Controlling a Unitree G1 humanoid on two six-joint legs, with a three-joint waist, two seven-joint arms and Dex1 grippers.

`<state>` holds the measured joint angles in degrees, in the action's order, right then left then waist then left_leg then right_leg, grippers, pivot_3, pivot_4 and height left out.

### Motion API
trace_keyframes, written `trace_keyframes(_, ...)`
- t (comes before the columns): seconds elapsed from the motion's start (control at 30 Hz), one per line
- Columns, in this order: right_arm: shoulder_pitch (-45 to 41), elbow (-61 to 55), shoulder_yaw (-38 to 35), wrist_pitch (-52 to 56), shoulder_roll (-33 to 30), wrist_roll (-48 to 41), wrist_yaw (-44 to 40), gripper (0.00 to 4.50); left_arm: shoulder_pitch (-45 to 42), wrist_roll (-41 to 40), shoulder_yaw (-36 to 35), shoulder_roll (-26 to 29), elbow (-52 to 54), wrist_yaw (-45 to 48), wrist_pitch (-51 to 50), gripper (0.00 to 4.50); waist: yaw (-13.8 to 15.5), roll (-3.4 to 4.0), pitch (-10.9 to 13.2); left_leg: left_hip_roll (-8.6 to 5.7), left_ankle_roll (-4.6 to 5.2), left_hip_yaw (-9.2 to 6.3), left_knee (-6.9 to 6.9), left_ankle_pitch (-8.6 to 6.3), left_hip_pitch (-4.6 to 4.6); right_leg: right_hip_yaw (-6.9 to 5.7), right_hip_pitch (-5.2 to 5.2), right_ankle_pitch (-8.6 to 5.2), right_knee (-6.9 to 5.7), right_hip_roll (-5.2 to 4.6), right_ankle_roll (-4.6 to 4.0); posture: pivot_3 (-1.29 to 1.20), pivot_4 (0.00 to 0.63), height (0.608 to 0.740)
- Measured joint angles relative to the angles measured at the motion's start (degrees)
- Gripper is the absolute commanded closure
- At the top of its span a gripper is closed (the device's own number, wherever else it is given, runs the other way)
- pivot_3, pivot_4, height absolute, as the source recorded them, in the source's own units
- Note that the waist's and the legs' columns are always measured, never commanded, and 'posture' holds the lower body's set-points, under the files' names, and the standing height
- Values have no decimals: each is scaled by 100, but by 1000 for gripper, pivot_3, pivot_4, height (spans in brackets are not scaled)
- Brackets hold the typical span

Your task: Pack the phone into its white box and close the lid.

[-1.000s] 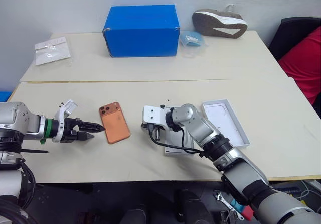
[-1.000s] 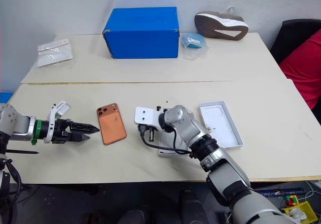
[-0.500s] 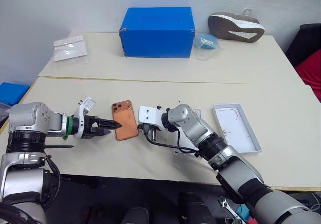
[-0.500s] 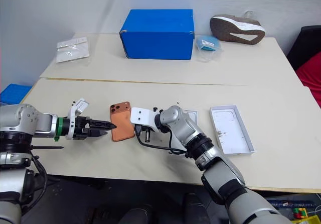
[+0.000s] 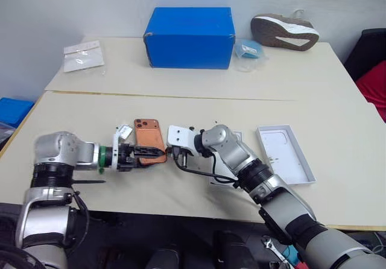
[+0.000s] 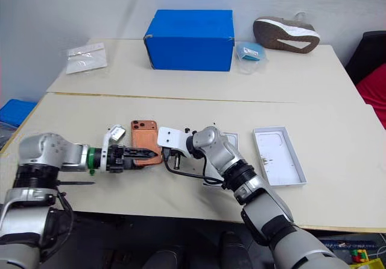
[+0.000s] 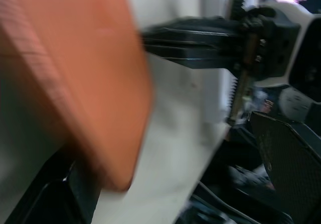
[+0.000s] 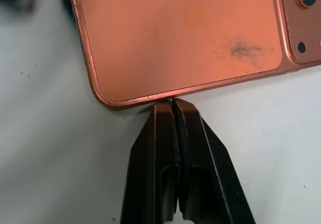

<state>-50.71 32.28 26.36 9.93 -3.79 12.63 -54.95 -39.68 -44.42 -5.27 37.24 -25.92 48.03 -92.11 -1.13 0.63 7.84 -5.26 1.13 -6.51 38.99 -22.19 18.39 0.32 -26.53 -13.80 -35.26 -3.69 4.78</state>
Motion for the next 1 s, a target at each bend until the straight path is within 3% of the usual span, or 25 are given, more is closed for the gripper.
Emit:
trace_keyframes(0.6,11,-13,24,-49,-116,-45,-18,4500,-2,193,-484,335,-685,-21,201,21,-219,-6,3,16,-28,-2,-1,2,-6,4,-3,-1,14,23,-1,0,150,740)
trace_keyframes(0.7,16,-16,25,-73,-119,-44,-16,4500,-2,230,-617,336,-796,-125,270,612,-216,-6,3,15,-28,-2,-1,2,-6,4,-3,-1,15,23,-1,0,150,740)
trace_keyframes(1.0,41,-78,30,-112,-152,-41,-18,4500,31,467,-711,332,-874,-382,359,3505,-213,-16,10,15,-28,-2,-1,2,-1,3,-8,-1,16,23,-1,0,150,740)
